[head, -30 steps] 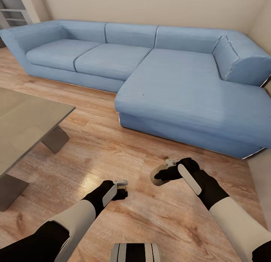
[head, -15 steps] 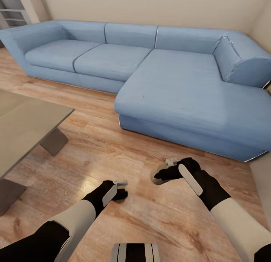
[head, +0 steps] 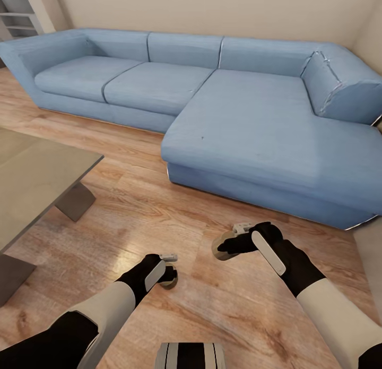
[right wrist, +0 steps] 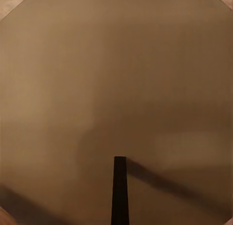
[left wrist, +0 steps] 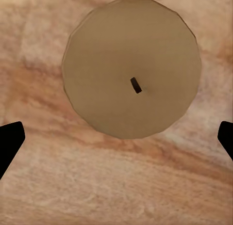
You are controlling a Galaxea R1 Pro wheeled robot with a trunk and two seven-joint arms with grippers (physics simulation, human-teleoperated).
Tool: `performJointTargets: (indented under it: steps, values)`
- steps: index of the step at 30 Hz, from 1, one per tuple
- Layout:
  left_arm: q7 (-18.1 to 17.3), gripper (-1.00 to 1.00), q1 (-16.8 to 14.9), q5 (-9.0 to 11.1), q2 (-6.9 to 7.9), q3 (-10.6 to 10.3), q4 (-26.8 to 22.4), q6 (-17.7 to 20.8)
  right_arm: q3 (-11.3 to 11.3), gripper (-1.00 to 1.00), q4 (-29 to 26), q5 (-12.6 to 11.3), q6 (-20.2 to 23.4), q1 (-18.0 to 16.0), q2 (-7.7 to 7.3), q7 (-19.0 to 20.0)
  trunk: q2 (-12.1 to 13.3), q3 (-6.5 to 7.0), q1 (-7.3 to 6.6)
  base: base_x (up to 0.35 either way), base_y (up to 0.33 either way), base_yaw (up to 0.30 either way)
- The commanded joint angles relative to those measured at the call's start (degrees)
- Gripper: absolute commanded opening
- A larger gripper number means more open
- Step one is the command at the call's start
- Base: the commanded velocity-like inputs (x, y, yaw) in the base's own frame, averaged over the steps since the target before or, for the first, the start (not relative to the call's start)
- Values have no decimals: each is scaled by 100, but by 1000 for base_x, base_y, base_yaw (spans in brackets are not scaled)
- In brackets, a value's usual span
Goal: Place each of the two pumpkins and all three candles from the living room inside a cabinet in the living room (use any cabinet), then make sure every cabinet is closed, and position the cauldron so it is next to a table in the living room.
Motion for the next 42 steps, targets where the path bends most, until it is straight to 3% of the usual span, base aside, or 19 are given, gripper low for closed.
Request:
performJointTargets:
  steps: [1, 40, 42]
  values:
    - [50, 100, -2, 61, 3, -41, -10, 20, 16, -100, -4, -46, 12, -5, -6, -41, -2, -4, -1, 0, 0, 0]
    - [0, 100, -2, 61, 3, -34, -2, 12, 16, -100, 3, -40, 12, -5, -6, -41, -2, -4, -1, 0, -24, 0]
    - [0, 100, -2, 61, 3, -37, -2, 13, 16, -100, 3, -40, 12, -5, -6, -41, -4, -48, 4, 0, 0, 0]
